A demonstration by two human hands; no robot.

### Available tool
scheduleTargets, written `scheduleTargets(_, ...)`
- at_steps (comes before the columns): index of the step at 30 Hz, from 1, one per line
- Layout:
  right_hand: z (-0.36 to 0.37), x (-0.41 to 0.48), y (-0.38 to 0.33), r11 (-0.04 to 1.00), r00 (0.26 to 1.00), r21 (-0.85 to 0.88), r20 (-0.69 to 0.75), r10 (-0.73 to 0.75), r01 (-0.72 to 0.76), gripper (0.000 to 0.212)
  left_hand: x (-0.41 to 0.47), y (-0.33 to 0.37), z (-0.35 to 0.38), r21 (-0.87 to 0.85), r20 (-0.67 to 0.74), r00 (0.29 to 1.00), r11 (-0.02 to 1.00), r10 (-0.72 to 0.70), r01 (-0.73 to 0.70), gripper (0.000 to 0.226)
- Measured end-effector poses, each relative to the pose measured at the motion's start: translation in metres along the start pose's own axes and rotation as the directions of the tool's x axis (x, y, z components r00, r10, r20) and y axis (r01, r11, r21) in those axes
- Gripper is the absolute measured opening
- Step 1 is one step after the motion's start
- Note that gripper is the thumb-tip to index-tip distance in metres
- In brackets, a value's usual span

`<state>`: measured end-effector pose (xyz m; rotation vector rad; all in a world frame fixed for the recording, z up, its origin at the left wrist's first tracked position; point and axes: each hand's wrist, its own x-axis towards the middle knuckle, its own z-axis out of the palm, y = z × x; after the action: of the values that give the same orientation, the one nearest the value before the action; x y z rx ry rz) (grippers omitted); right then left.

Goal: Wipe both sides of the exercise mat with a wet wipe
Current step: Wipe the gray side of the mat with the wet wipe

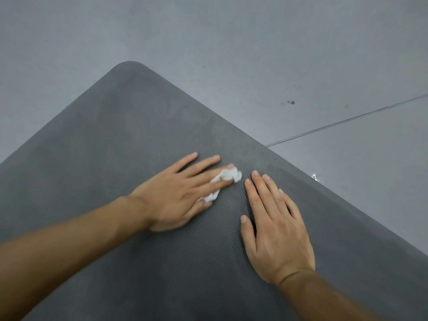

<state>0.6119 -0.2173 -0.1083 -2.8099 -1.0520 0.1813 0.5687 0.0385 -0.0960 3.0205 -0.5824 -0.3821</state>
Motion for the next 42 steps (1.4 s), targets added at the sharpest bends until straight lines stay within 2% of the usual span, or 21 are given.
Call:
scheduleTargets(4, 0.000, 0.000, 0.000, 1.000, 1.000, -0.006, 0.001, -0.001, 0.001, 0.065, 0.055, -0.024, -0.014, -0.115, -0.038, 0.980, 0.975, -0.196, 0.190, 0.060)
scheduleTargets(7, 0.000, 0.000, 0.000, 1.000, 1.000, -0.010, 0.003, -0.003, 0.003, 0.065, 0.072, -0.029, -0.015, -0.128, -0.048, 0.962, 0.957, -0.270, 0.262, 0.062)
scheduleTargets(22, 0.002, 0.000, 0.001, 1.000, 1.000, 0.003, -0.021, -0.010, 0.010, 0.064, -0.073, 0.083, 0.020, -0.033, -0.010, 0.993, 0.992, -0.120, 0.119, 0.065)
scheduleTargets(27, 0.003, 0.000, 0.002, 1.000, 1.000, 0.000, -0.011, -0.017, 0.017, 0.065, -0.077, 0.068, 0.018, 0.008, 0.035, 0.998, 0.999, -0.046, 0.046, 0.062)
scheduleTargets(30, 0.002, 0.000, 0.001, 1.000, 1.000, 0.007, -0.002, -0.010, 0.010, 0.065, -0.055, 0.041, 0.013, -0.004, 0.033, 0.993, 0.994, -0.112, 0.112, 0.060)
scheduleTargets(35, 0.001, 0.000, 0.001, 1.000, 1.000, 0.004, 0.003, -0.015, 0.015, 0.065, -0.002, 0.005, 0.001, -0.123, -0.010, 0.920, 0.913, -0.392, 0.388, 0.062)
scheduleTargets(38, 0.001, 0.000, 0.001, 1.000, 1.000, 0.001, 0.001, -0.014, 0.014, 0.065, 0.010, 0.003, -0.001, -0.140, -0.012, 0.907, 0.899, -0.421, 0.416, 0.063)
scheduleTargets(42, 0.000, 0.000, 0.000, 1.000, 1.000, 0.000, 0.005, -0.014, 0.014, 0.064, 0.010, 0.012, -0.003, -0.135, -0.038, 0.925, 0.919, -0.377, 0.369, 0.064)
